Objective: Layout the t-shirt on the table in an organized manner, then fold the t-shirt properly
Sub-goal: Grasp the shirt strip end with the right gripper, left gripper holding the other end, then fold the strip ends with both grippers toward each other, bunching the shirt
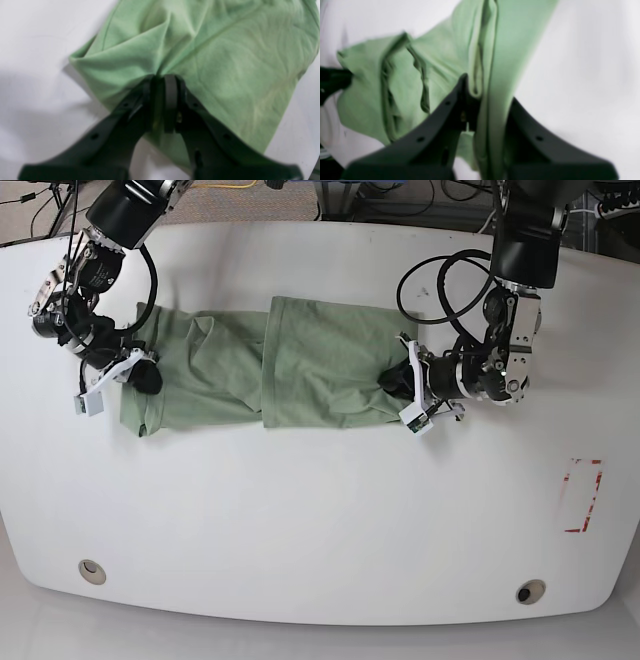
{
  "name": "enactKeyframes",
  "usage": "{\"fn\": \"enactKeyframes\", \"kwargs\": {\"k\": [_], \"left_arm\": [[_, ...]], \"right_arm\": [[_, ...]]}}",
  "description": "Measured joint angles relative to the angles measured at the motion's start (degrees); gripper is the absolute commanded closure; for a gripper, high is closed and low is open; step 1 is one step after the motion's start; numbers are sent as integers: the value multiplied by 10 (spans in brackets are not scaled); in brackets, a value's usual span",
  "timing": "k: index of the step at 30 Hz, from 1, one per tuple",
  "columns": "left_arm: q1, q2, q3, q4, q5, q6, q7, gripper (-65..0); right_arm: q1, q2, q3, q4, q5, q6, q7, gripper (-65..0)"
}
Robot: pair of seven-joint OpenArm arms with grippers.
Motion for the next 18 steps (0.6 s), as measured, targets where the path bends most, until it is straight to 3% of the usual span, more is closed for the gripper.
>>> {"fn": "enactKeyframes", "kwargs": {"k": [4,11,18], "left_arm": [[-2,9,3,0,6,3,0,-60],[-2,35,3,0,21,14,0,-60],[-1,75,5,0,30,18,14,-60]], "right_arm": [[-14,-2,-39,56,-7,-34,-5,0],[-29,-23,-96,144,-3,-65,-3,0],[-38,-47,-151,194,0,-75,-3,0]]}}
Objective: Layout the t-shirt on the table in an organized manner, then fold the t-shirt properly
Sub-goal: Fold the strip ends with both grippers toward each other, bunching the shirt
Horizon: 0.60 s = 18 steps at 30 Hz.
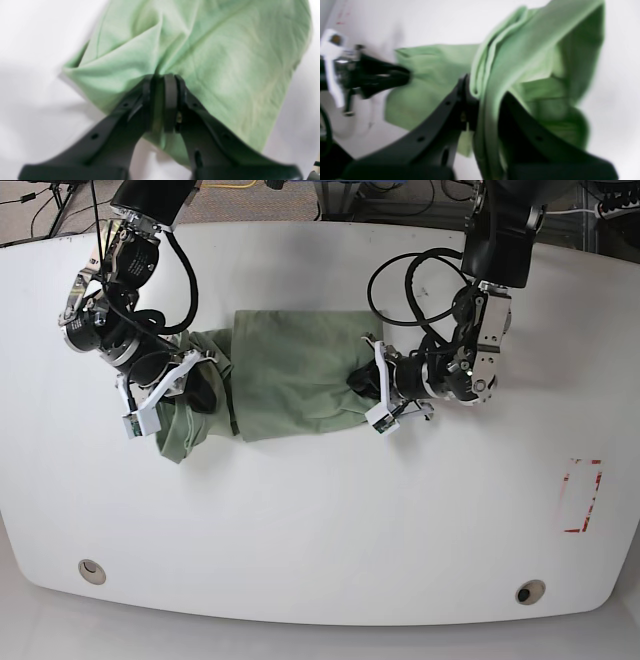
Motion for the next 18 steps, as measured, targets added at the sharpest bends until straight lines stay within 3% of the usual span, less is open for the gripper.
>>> {"fn": "enactKeyframes", "kwargs": {"k": [9,18], "left_arm": [[4,52,6,-3,15,0,15,-60],[6,67,6,-5,17,5,22,-61]], "right_arm": [[-1,2,-74,3,-2,0,-1,0],[-1,2,-104,3,-5,0,-1,0]]}}
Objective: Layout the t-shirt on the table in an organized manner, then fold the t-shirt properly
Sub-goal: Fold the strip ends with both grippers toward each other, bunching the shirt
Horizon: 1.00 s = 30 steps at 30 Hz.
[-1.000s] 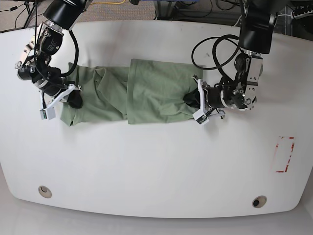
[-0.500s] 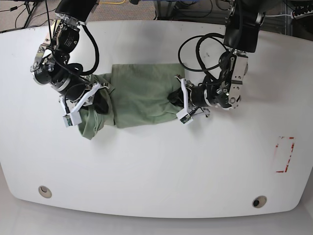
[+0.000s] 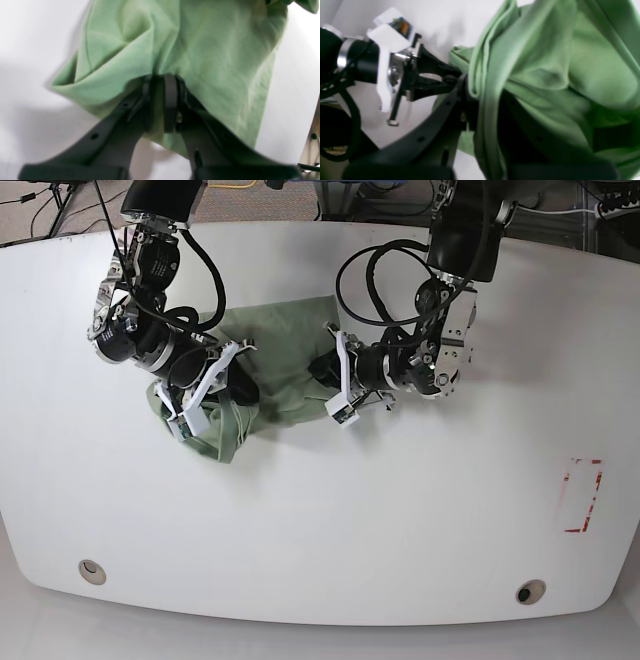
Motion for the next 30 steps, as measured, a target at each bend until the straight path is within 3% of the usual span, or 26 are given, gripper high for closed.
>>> {"fn": "enactKeyframes", "kwargs": {"k": [30], "left_arm": [[0,2,0,-1,0,4,3,-61]], "right_arm": [[-16,3,-128,2,0,0,2,-2]]}}
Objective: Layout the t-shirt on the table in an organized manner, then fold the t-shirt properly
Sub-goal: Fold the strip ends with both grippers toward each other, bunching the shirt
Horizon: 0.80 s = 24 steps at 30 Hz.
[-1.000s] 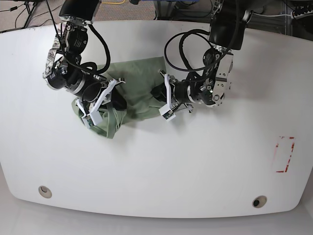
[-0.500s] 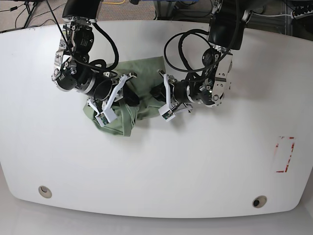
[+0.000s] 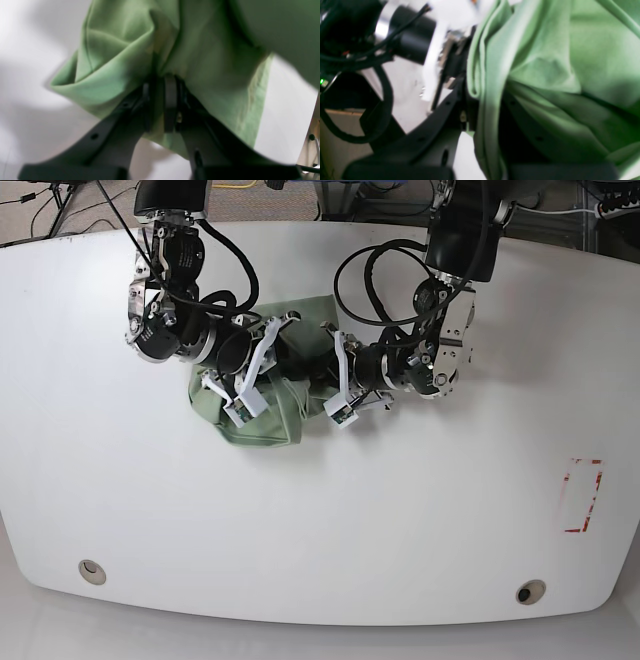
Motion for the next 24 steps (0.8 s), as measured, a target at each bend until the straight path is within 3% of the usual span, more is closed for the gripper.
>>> {"fn": "enactKeyframes", "kwargs": {"k": [16,19,24], "left_arm": [[0,0,0,0,0,0,0,-63],[0,0,0,0,0,0,0,-63],[0,0,0,0,0,0,0,-63]], "right_arm": [[-7,-4,-9,0,0,0,2,-10],[-8,-5,-10,0,0,0,2,-81],[-8,-6,-11,0,2,0,2,-341]]}}
